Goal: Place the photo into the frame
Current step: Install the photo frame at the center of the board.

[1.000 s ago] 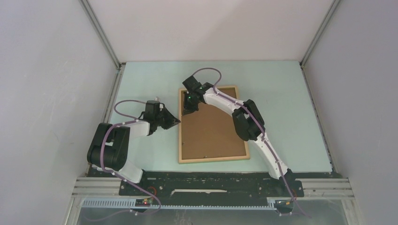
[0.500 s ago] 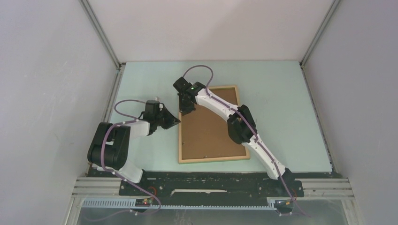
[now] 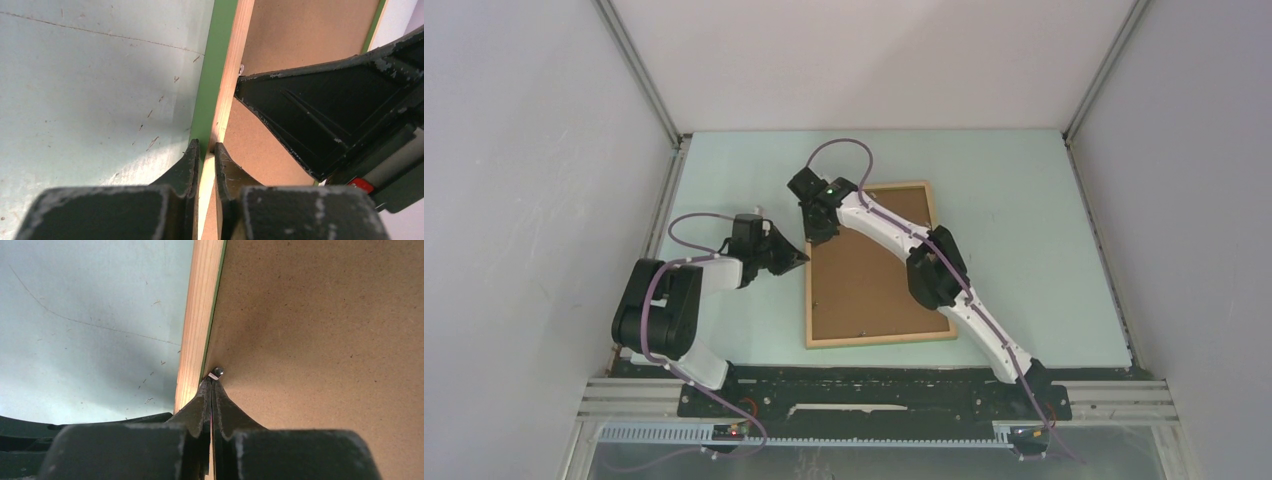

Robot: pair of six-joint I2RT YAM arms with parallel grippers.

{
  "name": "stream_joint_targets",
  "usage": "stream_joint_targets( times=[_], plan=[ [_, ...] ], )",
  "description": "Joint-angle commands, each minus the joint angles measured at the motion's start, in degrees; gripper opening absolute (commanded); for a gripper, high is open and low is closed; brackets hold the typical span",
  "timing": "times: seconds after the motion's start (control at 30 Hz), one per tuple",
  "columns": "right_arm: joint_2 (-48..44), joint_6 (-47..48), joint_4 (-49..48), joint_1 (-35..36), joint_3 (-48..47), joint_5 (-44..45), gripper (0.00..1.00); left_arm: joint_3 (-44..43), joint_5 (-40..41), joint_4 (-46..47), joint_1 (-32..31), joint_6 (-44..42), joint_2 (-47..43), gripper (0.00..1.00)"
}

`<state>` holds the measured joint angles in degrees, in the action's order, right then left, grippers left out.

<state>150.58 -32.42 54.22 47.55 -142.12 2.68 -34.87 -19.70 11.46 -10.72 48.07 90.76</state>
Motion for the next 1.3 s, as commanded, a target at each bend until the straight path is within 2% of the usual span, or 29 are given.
stream_joint_targets(
  times=[0.0, 0.23, 0.43, 0.53, 0.6, 0.7, 0.8, 0.9, 1.07, 1.17, 1.27],
  plan=[
    [4.9, 4.3, 2.7, 2.7, -0.7, 7.7, 0.00, 0.2, -6.5, -1.1, -2.9, 1.3, 1.1, 0.06],
    [5.6, 9.6, 1.4, 4.0, -2.1, 7.9, 0.00, 2.4, -6.9, 1.0, -3.3, 2.3, 2.1, 0.06],
    [5.3, 8.8, -2.3, 3.9, -1.3, 1.7, 0.00, 3.1, -9.0, 4.9, -4.4, 5.3, 3.4, 0.06],
    [1.8, 5.3, -12.7, 1.5, 6.3, -12.0, 0.01, 3.6, -9.5, 6.5, -5.0, 6.7, 3.8, 0.06],
    [-1.1, 2.0, -20.5, -0.2, 13.1, -18.5, 0.02, 5.0, -10.1, 8.7, -4.3, 8.0, 3.1, 0.06],
    [-5.6, -0.2, -33.2, -2.4, 23.5, -27.1, 0.02, 4.8, -9.9, 6.2, -4.0, 6.5, 1.6, 0.06],
    [-8.3, -3.4, -43.1, -4.5, 30.5, -32.5, 0.04, 4.9, -10.4, 6.5, -4.0, 6.8, 1.3, 0.06],
    [-8.1, -4.5, -45.8, -5.1, 31.1, -36.4, 0.07, 5.0, -11.2, 7.5, -4.0, 7.3, 1.1, 0.06],
    [-8.9, -9.2, -55.7, -6.4, 35.1, -42.3, 0.09, 5.1, -11.1, 6.6, -4.0, 7.4, -0.6, 0.06],
    [-10.2, -8.9, -55.1, -7.0, 35.1, -43.3, 0.11, 5.7, -11.0, 6.7, -4.0, 7.5, -1.6, 0.06],
    [-13.0, -4.1, -40.3, -7.6, 31.3, -37.6, 0.17, 6.1, -10.5, 6.3, -4.0, 7.1, -2.1, 0.07]
  ],
)
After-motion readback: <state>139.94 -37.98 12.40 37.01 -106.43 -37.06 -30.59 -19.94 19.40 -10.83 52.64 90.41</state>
